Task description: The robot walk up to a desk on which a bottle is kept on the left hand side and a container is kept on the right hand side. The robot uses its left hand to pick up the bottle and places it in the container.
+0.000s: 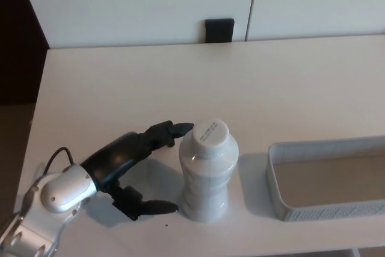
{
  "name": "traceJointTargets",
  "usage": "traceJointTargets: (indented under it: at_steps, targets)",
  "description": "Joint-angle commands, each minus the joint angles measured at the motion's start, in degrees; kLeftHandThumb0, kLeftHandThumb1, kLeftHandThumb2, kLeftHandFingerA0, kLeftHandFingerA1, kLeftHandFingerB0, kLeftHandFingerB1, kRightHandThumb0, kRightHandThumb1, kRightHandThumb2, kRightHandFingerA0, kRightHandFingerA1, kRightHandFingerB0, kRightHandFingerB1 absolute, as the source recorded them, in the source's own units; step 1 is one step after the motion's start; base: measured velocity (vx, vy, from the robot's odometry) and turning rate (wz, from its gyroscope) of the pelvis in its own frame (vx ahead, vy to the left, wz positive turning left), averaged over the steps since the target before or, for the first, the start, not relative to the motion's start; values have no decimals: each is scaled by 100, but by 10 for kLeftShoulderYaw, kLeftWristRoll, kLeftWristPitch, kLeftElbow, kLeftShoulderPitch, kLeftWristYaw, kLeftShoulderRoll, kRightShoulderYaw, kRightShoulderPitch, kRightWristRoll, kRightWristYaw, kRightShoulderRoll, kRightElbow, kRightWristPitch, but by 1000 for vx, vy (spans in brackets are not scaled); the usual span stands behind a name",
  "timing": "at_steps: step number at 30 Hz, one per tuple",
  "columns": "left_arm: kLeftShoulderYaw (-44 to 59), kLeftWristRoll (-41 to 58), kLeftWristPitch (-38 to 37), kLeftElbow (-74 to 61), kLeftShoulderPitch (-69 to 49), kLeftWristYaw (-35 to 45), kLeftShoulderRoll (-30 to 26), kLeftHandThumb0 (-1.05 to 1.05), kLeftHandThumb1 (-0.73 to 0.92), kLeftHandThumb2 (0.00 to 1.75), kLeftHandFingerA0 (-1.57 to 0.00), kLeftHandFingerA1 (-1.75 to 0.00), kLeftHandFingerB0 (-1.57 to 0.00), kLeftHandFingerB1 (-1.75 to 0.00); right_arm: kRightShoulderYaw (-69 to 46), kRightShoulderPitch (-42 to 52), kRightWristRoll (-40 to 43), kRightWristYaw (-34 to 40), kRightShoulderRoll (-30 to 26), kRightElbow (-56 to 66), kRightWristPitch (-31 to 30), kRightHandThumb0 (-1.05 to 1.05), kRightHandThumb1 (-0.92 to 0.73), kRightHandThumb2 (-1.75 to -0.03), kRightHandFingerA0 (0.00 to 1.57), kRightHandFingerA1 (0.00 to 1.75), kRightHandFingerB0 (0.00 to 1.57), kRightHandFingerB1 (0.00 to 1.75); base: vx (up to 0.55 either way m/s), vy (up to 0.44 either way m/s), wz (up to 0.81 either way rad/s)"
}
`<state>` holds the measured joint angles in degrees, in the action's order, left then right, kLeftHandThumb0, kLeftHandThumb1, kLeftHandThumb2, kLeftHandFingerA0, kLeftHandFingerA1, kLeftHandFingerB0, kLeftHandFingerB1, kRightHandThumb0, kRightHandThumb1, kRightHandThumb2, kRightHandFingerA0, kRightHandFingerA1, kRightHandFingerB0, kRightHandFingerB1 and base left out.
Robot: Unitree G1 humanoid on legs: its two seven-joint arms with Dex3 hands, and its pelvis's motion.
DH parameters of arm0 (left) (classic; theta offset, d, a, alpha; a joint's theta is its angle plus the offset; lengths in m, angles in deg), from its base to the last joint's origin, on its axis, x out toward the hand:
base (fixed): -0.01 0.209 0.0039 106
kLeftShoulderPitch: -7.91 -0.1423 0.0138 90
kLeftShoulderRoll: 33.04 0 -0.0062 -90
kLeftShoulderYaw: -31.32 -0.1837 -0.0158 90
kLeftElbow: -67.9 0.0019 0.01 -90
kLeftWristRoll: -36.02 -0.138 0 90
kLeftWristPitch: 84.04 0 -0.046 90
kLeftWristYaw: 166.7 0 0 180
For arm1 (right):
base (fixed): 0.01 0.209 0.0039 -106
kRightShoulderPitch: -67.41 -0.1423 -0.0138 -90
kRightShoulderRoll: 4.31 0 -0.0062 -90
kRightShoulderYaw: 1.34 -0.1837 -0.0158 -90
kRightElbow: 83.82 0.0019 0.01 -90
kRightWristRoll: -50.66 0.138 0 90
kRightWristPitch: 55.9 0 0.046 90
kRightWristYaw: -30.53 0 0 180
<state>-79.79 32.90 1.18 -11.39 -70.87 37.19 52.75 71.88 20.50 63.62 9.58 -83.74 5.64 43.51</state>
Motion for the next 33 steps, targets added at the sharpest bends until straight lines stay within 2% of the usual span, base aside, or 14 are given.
traceJointTargets:
  at_steps: [1,17,18,20,21,22,25,26,27,28,29,30,31,33]
  targets:
    - [-7,-19,6,-18,-29,7,7,-104,31,68,-3,-30,0,-30,0,7,-6,8,-10,15,-6,0,-64,-58,50,61,40,48,0,0,0]
    - [-42,-40,56,-13,-5,-17,107,-96,34,69,0,-53,-12,-24,2,-14,-2,5,-12,-14,14,-1,-63,-58,51,61,40,48,0,0,0]
    - [-45,-41,66,-6,5,-17,118,-94,39,59,-2,-52,0,-32,2,-14,1,5,-12,-11,12,-5,-62,-57,49,63,39,50,0,0,0]
    - [-53,-51,80,15,30,-30,147,-94,34,70,-2,-51,-11,-12,-1,-19,4,3,-14,-13,14,-6,-62,-57,46,60,38,50,0,0,0]
    - [-56,-61,85,24,40,-43,161,-94,42,55,-6,-56,0,-30,-2,-21,6,1,-16,-13,11,-6,-42,-88,39,65,30,58,0,0,0]
    - [-56,-64,87,27,42,-47,164,-94,42,55,-6,-56,0,-30,-2,-21,6,1,-16,-13,10,-6,-42,-88,39,65,30,58,0,0,0]
    - [-50,-81,129,54,68,-103,213,-93,42,54,-27,-52,-7,-34,-4,-24,11,1,-20,-6,-1,-4,-43,-88,40,65,30,58,0,0,0]
    - [-37,-82,139,79,80,-142,245,-93,33,66,-58,-53,-15,-35,-3,-26,9,3,-20,-6,0,-7,-61,-57,49,61,39,49,0,0,0]
    - [-14,-81,133,130,101,-203,285,-79,46,56,-120,-58,-34,-39,2,-28,0,9,-18,-5,2,-9,-41,-86,45,66,32,58,0,0,0]
    - [7,-80,121,189,133,-260,319,-67,54,59,-146,-71,-56,-44,6,-31,-6,13,-16,-7,3,-9,-41,-86,44,65,32,58,0,0,0]
    - [15,-79,119,210,146,-275,329,-67,54,59,-146,-71,-56,-44,8,-33,-6,13,-15,-9,5,-9,-41,-86,44,65,32,58,0,0,0]
    - [22,-78,113,231,162,-288,336,-68,52,85,-149,-96,-64,-59,9,-37,-4,11,-14,-13,10,-9,-41,-86,44,65,33,59,0,0,0]
    - [29,-75,101,255,178,-297,343,-51,69,61,-157,-95,-77,-49,9,-40,-5,9,-14,-16,14,-11,-41,-86,43,65,31,58,0,0,0]
    - [40,-70,78,292,206,-305,351,-51,71,61,-157,-98,-80,-49,10,-45,-8,11,-16,-14,16,-11,-41,-86,44,66,32,58,0,0,0]
